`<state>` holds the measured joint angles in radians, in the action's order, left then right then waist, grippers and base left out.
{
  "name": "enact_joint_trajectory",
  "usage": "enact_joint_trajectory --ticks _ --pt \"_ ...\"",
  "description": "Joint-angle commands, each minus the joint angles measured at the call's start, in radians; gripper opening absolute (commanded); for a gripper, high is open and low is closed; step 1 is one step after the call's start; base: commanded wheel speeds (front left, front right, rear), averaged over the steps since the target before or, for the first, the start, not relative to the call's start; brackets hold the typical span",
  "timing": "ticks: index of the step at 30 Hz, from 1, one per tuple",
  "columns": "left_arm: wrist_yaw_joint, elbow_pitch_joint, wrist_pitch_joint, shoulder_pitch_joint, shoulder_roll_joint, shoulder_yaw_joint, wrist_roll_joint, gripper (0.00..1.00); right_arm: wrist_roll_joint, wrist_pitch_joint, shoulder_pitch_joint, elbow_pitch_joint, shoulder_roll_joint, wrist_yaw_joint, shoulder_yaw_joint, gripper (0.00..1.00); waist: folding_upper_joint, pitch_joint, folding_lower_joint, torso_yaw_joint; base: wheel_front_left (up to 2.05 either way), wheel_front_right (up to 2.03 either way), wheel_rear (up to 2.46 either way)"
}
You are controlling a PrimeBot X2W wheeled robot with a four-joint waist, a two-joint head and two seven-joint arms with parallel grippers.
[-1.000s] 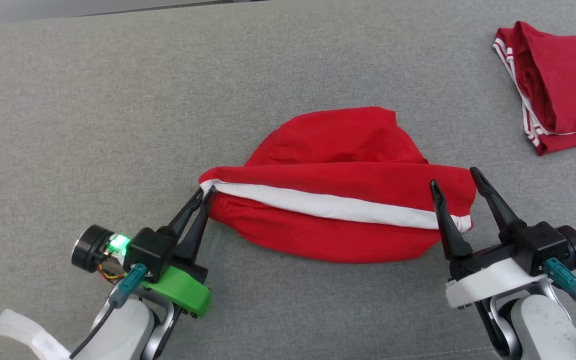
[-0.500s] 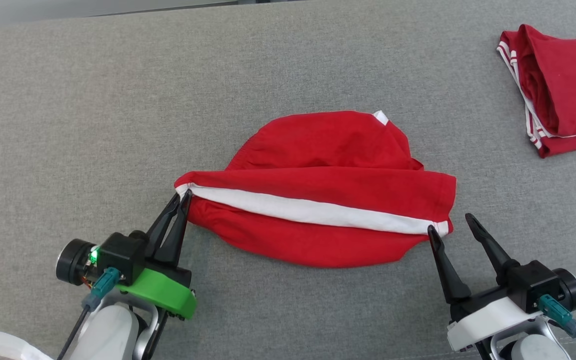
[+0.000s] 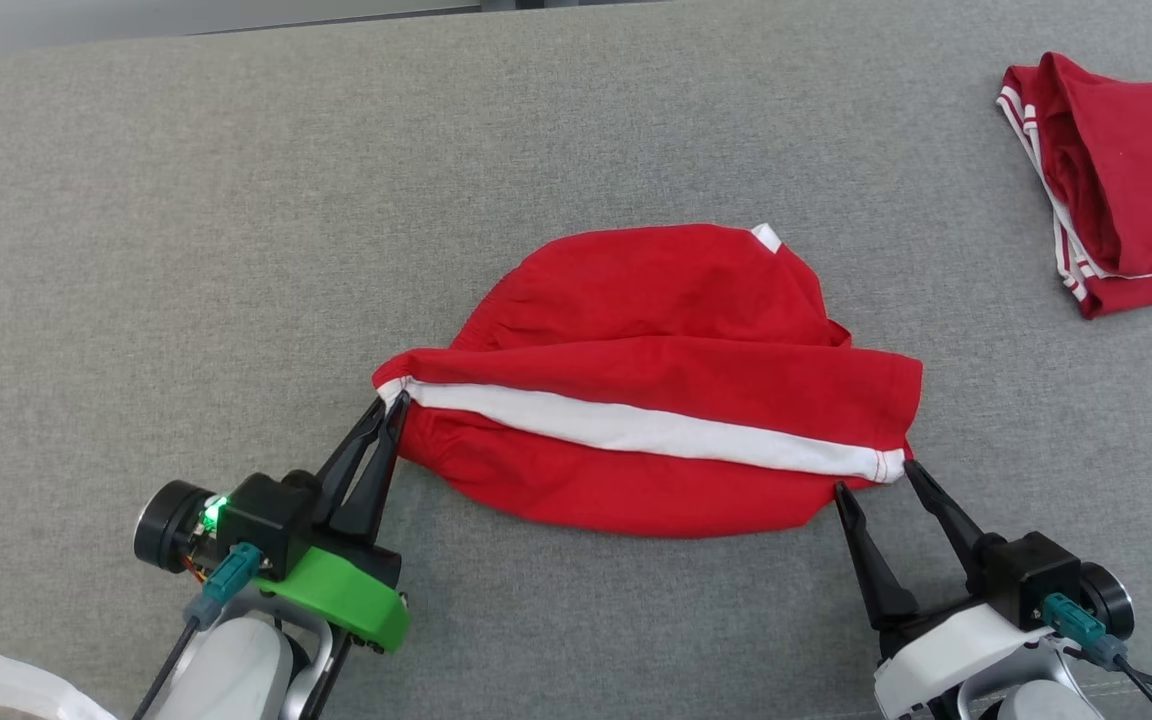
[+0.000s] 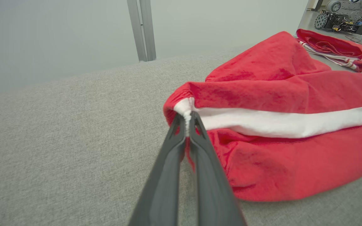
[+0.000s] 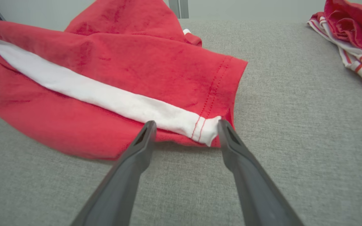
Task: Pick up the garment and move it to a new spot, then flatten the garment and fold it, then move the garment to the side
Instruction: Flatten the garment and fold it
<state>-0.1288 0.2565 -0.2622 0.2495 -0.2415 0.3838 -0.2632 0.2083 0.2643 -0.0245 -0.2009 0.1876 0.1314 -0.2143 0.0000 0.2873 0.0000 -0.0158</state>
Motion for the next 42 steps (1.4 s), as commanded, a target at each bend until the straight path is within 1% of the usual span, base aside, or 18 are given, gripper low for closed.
enact_joint_trajectory --ticks 1,13,14,16,17,22,26,29,31,33,35,38,40,42 --pt "-0.002 -0.006 -0.003 -0.009 -0.006 -0.002 -0.009 0.00 0.008 0.000 -0.010 -0.011 0.002 -0.002 0.001 1.00 0.0000 0.002 0.0000 0.005 0.00 0.00 0.00" --pt "-0.002 -0.001 -0.003 0.004 -0.016 -0.010 0.002 0.00 0.030 0.000 -0.038 -0.039 0.005 -0.002 0.006 1.00 0.0000 0.019 0.0000 0.022 0.00 0.00 0.00" --pt "-0.002 0.000 -0.003 0.005 -0.017 -0.011 0.003 0.00 0.032 0.000 -0.041 -0.036 0.007 -0.002 0.000 0.44 0.0000 0.019 0.0000 0.022 0.00 0.00 0.00" --pt "-0.002 0.002 -0.003 0.005 -0.016 -0.014 0.006 0.00 0.038 0.000 -0.043 -0.033 0.012 -0.002 -0.009 0.11 0.0000 0.018 0.0000 0.021 0.00 0.00 0.00" --pt "-0.002 0.004 -0.003 0.004 -0.016 -0.015 0.007 0.00 0.039 0.000 -0.043 -0.032 0.013 -0.002 -0.013 0.00 0.0000 0.017 0.0000 0.020 0.00 0.00 0.00" --pt "-0.002 0.006 -0.003 0.006 -0.016 -0.017 0.011 0.00 0.046 0.000 -0.037 0.005 0.019 -0.002 -0.005 0.00 0.0000 0.011 0.0000 0.015 0.00 0.00 0.00" --pt "-0.002 -0.016 -0.003 0.012 -0.024 -0.013 0.006 0.00 0.083 0.000 -0.022 0.077 0.020 -0.002 0.024 0.00 0.0000 0.004 0.0000 0.007 0.00 0.00 0.00" --pt "-0.002 -0.051 -0.003 0.042 -0.050 0.018 -0.005 0.00 0.143 0.000 -0.037 0.148 0.023 -0.002 0.062 0.00 0.0000 0.002 0.0000 0.003 0.00 0.00 0.00" --pt "-0.002 -0.078 -0.003 0.084 -0.082 0.053 -0.022 0.00 0.180 0.000 -0.070 0.196 0.040 -0.002 0.089 0.00 0.0000 0.003 0.0000 0.001 0.00 0.00 0.00" --pt "-0.002 -0.099 -0.003 0.143 -0.124 0.098 -0.041 0.00 0.214 0.000 -0.115 0.226 0.063 -0.002 0.100 0.00 0.0000 0.008 0.0000 -0.004 0.00 0.00 0.00" --pt "-0.002 -0.114 -0.003 0.229 -0.164 0.153 -0.091 0.00 0.245 0.000 -0.183 0.241 0.100 -0.002 0.109 0.00 0.0000 0.020 0.0000 -0.008 0.00 0.00 0.00" --pt "-0.002 -0.133 0.029 0.417 -0.227 0.230 -0.160 0.00 0.281 0.000 -0.333 0.238 0.161 -0.002 0.116 0.00 0.0000 0.058 0.0000 -0.016 0.00 0.00 0.00" --pt "-0.001 -0.134 0.057 0.550 -0.243 0.269 -0.215 0.00 0.303 0.000 -0.451 0.219 0.201 -0.001 0.104 0.00 0.0000 0.093 0.0000 -0.019 0.00 0.00 0.00" --pt "-0.001 -0.120 0.084 0.699 -0.264 0.315 -0.243 0.00 0.323 0.000 -0.583 0.191 0.242 -0.002 0.090 0.00 0.0000 0.132 0.0000 -0.023 0.00 0.00 0.00"
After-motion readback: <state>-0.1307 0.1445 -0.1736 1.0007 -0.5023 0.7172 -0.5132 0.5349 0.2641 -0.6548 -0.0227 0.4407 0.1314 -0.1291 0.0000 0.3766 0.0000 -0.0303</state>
